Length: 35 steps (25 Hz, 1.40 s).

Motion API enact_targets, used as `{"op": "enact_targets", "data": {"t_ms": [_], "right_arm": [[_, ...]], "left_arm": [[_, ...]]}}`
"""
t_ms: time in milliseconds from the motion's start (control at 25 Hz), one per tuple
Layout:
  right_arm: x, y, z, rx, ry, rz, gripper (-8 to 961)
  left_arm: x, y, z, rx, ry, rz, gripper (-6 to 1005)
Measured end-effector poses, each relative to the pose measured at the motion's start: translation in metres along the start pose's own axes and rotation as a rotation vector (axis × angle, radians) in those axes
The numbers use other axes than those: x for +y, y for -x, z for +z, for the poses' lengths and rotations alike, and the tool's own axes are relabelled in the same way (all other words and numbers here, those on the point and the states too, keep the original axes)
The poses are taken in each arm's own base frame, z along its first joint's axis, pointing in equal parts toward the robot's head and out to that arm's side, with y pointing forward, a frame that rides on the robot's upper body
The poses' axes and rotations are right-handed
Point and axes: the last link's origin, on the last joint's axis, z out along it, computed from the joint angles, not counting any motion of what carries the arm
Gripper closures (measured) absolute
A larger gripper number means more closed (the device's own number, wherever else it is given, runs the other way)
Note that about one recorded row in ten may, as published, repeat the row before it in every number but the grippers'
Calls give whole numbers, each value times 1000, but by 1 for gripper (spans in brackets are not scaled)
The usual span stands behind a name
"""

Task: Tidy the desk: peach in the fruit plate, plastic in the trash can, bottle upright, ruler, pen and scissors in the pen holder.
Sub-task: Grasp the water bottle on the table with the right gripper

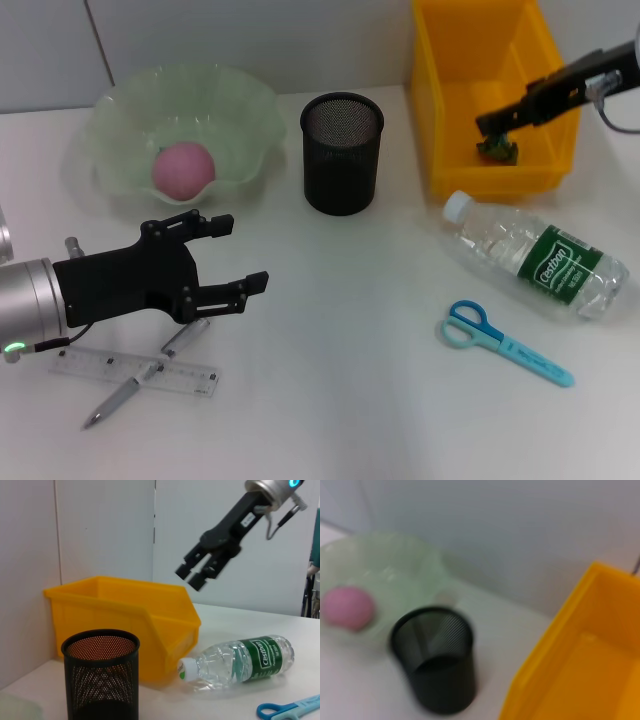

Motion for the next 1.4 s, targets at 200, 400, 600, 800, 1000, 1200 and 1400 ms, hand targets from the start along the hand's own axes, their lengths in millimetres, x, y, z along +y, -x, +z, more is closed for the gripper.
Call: {"op": "enact_targets", "data": {"t_ms": [200,400,600,800,1000,1200,1400], "right_arm": [[7,-8,4,73,44,-4,110],[11,-13,14,127,19,-19,111],[19,-19,27,185,48,-31,112],[22,-24,42,218,59,-31,113],[21,-26,46,227,57,-25,114],[20,-23,38,214,43,-27,117],[15,-32,8,264,36,-11,119]], "left_arm": [[0,1,-1,-2,-2,0,156],[0,1,0,-2,-2,0,157],[1,2,-1,-3,-3,-3,157],[2,3,-1,-1,-5,-6,158],[3,5,0,0,-2,-13,158],[4,5,1,2,0,-14,159],[4,5,0,4,4,-16,159]]}}
